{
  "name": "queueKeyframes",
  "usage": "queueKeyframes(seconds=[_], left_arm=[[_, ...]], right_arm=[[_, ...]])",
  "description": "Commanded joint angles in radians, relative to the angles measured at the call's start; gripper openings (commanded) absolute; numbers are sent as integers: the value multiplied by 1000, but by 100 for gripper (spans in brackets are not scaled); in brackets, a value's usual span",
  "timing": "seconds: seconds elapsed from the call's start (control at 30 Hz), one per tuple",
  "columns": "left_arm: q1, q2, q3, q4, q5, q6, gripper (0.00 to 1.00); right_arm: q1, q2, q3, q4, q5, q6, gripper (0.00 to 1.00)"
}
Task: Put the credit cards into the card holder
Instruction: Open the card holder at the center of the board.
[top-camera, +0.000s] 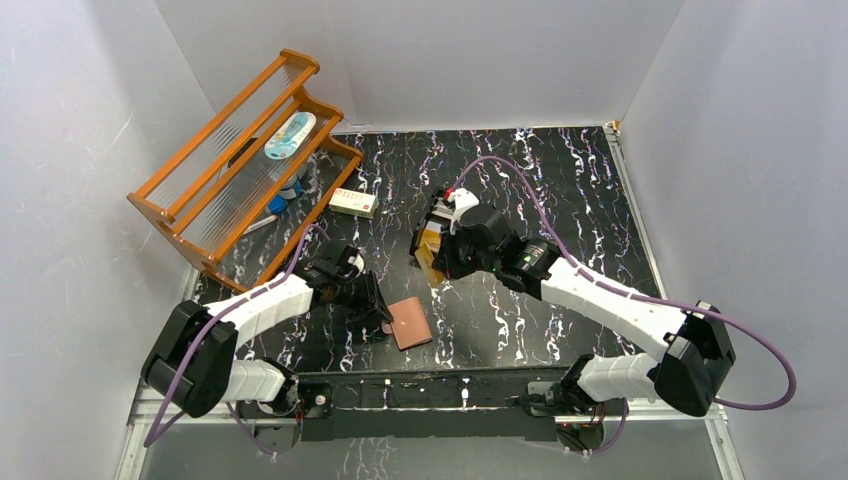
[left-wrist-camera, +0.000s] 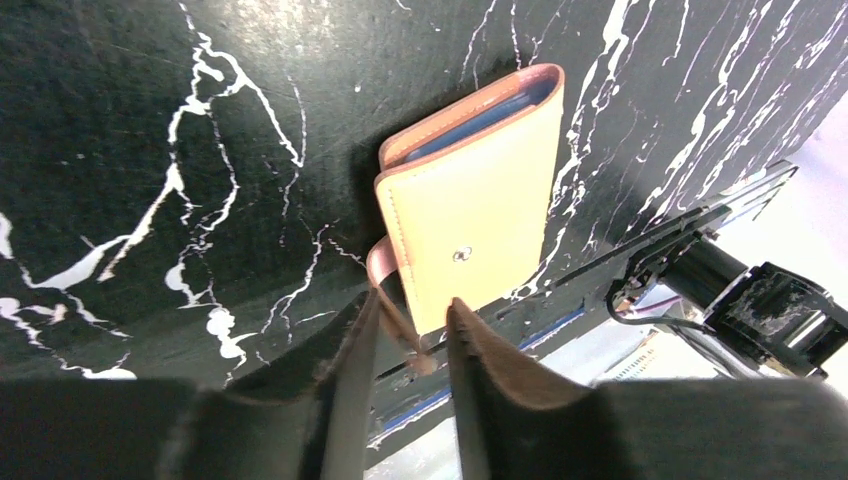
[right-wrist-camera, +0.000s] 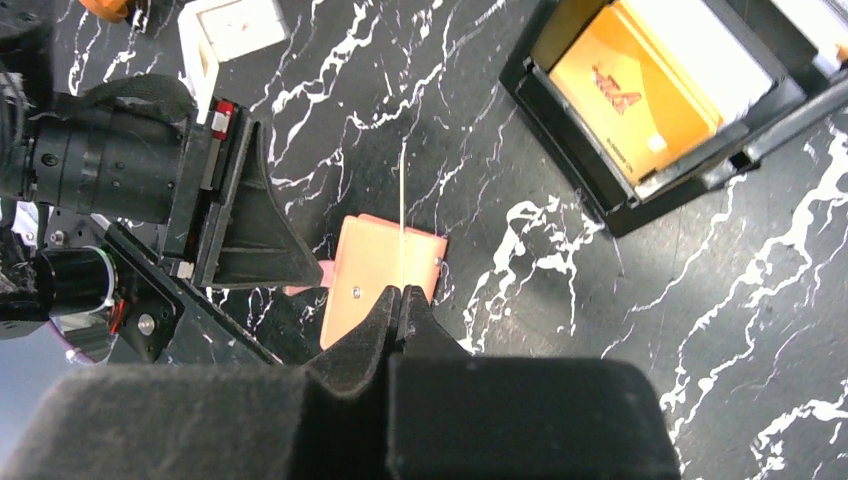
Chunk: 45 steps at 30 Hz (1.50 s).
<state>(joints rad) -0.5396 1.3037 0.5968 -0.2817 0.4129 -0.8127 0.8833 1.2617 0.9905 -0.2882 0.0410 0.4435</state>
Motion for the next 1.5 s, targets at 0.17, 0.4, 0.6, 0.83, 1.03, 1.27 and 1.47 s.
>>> queueKeyframes(seconds=[0.17,0.4,0.6,0.83,1.03,1.27,1.47], left_arm=[[-22,-78,23,22,56,-70,0],[-25,-132,87,19,87,-81,0],[-26,-114,130,24,110,-71,0],[-26,-89,136,39,128,-70,0],[-29,-90,149,40,131,-74,0],[-38,-99,164,42,132,-82,0],[-39,-102,155,31,120,-73,0]], right_arm=[[3,-110,-91,133,-71,159,0],[9,-91,-103,86,-81,175,0],[22,-82,-137,89,-67,228,0],[81,-39,-118,47,-11,308,0],[160,-1,-77,14,76,347,0],[210,59,-20,-51,179,340,0],[217,73,21,-150,271,329,0]])
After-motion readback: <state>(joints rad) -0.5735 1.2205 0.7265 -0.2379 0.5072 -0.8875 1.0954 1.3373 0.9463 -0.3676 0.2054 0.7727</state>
